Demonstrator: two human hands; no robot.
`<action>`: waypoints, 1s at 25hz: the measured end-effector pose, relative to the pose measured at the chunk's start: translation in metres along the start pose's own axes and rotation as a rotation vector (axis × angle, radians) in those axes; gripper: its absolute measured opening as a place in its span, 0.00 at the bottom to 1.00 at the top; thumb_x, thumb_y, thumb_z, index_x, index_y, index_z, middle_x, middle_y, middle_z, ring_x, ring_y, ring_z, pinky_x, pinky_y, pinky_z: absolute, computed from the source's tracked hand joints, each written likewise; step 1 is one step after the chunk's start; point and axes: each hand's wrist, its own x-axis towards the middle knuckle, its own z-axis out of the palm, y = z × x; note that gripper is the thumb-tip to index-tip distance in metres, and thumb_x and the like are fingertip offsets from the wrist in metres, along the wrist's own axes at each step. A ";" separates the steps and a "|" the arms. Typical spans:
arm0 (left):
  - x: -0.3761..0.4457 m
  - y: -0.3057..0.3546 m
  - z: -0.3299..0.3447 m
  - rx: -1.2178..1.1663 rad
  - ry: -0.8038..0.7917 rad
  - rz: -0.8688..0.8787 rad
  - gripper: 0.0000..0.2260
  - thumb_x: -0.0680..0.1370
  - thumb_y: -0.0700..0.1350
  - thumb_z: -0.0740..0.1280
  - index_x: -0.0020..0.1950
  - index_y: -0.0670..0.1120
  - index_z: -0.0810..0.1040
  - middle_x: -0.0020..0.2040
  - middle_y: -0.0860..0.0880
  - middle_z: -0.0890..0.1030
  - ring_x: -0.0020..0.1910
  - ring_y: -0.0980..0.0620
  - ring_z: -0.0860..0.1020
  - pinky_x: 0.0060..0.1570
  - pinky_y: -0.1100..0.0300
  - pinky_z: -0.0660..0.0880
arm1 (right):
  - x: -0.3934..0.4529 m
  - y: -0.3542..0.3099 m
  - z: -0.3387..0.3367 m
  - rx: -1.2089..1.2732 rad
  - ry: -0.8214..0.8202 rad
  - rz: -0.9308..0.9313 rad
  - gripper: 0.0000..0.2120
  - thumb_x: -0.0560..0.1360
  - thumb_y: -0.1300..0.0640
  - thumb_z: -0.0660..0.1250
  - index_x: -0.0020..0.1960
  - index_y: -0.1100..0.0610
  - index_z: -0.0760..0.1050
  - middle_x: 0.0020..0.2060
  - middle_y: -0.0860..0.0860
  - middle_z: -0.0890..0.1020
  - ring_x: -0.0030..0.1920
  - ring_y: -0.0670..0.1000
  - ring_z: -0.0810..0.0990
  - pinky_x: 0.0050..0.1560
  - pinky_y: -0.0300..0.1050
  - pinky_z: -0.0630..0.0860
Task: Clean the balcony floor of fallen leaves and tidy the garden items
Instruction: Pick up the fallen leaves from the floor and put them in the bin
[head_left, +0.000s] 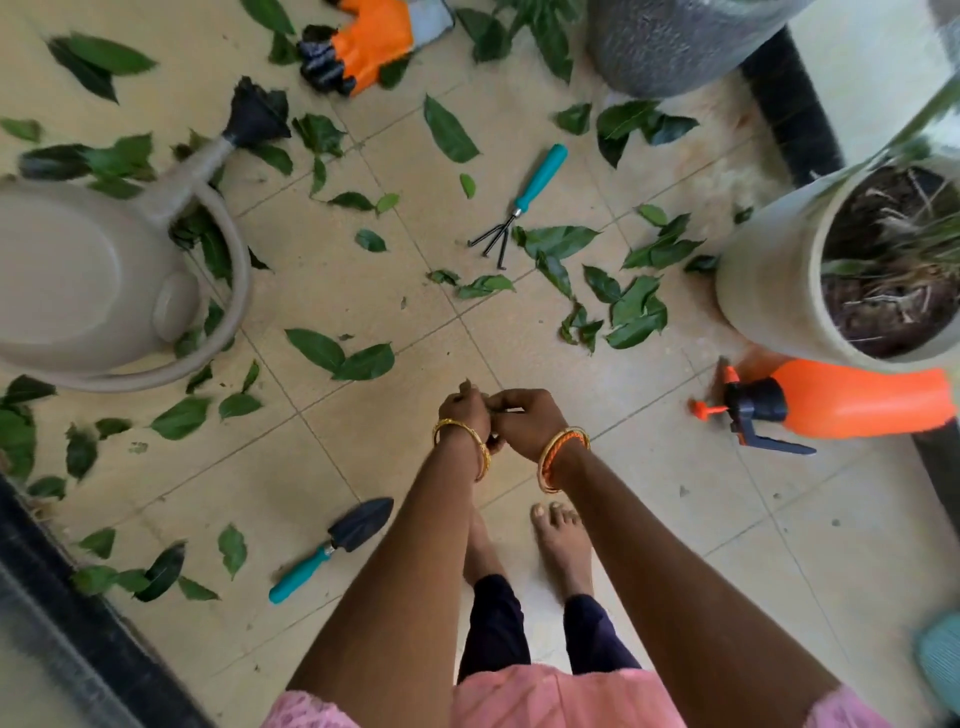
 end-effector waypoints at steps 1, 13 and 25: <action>0.001 0.004 0.004 -0.017 -0.007 -0.008 0.12 0.83 0.45 0.54 0.51 0.41 0.74 0.56 0.39 0.78 0.51 0.40 0.76 0.48 0.47 0.78 | 0.000 -0.005 -0.010 0.006 -0.017 0.009 0.07 0.71 0.62 0.66 0.47 0.61 0.81 0.42 0.57 0.82 0.44 0.51 0.79 0.47 0.44 0.76; 0.036 0.008 0.068 0.263 0.078 0.078 0.23 0.68 0.71 0.65 0.31 0.51 0.69 0.27 0.51 0.68 0.24 0.52 0.64 0.29 0.61 0.61 | 0.137 0.053 -0.122 -0.794 0.185 -0.239 0.25 0.72 0.53 0.70 0.68 0.51 0.70 0.68 0.56 0.67 0.65 0.61 0.68 0.64 0.51 0.69; 0.122 0.030 0.118 0.260 0.025 -0.138 0.18 0.83 0.41 0.52 0.69 0.34 0.68 0.69 0.36 0.71 0.68 0.38 0.69 0.69 0.49 0.65 | 0.220 0.074 -0.087 -0.312 0.486 -0.191 0.14 0.75 0.64 0.64 0.60 0.62 0.74 0.58 0.61 0.68 0.55 0.60 0.73 0.59 0.46 0.71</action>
